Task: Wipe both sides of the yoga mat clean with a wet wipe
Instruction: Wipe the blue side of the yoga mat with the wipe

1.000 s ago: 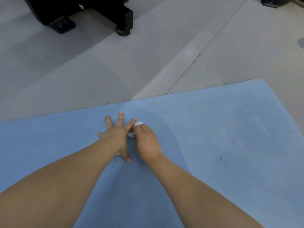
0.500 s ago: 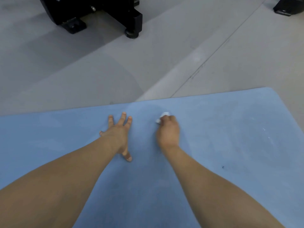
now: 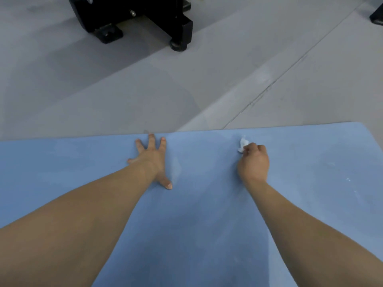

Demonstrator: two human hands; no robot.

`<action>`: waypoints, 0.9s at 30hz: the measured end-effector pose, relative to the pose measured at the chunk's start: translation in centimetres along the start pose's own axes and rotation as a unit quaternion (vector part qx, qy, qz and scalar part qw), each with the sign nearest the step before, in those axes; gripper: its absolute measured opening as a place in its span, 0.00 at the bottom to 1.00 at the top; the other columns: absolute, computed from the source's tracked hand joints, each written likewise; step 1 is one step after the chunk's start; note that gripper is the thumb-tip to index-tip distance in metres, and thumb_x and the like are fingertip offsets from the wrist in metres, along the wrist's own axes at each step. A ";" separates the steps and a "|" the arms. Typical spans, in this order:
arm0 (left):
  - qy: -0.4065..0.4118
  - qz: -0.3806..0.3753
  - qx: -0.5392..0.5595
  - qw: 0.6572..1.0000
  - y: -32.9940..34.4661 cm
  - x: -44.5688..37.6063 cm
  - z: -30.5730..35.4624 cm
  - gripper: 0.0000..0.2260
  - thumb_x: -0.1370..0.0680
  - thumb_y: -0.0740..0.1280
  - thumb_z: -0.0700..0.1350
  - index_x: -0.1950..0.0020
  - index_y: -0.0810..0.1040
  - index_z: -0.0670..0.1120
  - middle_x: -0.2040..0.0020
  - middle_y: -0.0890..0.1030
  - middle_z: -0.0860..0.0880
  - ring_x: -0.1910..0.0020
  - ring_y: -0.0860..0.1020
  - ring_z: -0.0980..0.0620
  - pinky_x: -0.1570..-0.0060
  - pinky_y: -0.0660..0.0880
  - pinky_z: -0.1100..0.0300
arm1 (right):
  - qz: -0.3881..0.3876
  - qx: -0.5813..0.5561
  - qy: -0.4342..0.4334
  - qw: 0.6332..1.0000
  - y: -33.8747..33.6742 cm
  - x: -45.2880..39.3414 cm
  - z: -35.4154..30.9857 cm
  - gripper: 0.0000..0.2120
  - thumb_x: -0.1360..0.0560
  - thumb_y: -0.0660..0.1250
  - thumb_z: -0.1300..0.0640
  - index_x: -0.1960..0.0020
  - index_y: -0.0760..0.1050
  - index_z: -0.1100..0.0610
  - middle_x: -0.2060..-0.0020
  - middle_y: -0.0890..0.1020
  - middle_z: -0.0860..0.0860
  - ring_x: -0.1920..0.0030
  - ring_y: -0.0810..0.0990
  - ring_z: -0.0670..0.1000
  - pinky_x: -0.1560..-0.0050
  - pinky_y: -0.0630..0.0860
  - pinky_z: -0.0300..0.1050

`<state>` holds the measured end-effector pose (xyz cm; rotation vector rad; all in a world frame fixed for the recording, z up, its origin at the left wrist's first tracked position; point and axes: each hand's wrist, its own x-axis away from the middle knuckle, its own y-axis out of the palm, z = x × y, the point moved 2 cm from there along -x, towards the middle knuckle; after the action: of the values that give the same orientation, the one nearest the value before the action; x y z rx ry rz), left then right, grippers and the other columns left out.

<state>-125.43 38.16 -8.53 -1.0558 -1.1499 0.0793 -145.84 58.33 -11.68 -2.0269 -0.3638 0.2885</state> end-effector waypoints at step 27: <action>-0.010 -0.019 0.043 0.999 0.1 0.0 -0.2 0.72 0.44 0.85 0.61 0.22 0.30 0.60 0.24 0.23 0.56 0.23 0.29 0.38 0.32 0.58 0.25 | -0.119 -0.048 -0.196 0.972 8.2 3.1 -14.6 0.17 0.27 0.62 0.66 0.39 0.76 0.61 0.47 0.76 0.59 0.50 0.76 0.61 0.48 0.71 0.50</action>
<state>-125.21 38.04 -8.57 -0.9592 -1.1743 0.1075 -136.73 43.96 -12.38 -1.9898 -0.8739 0.5317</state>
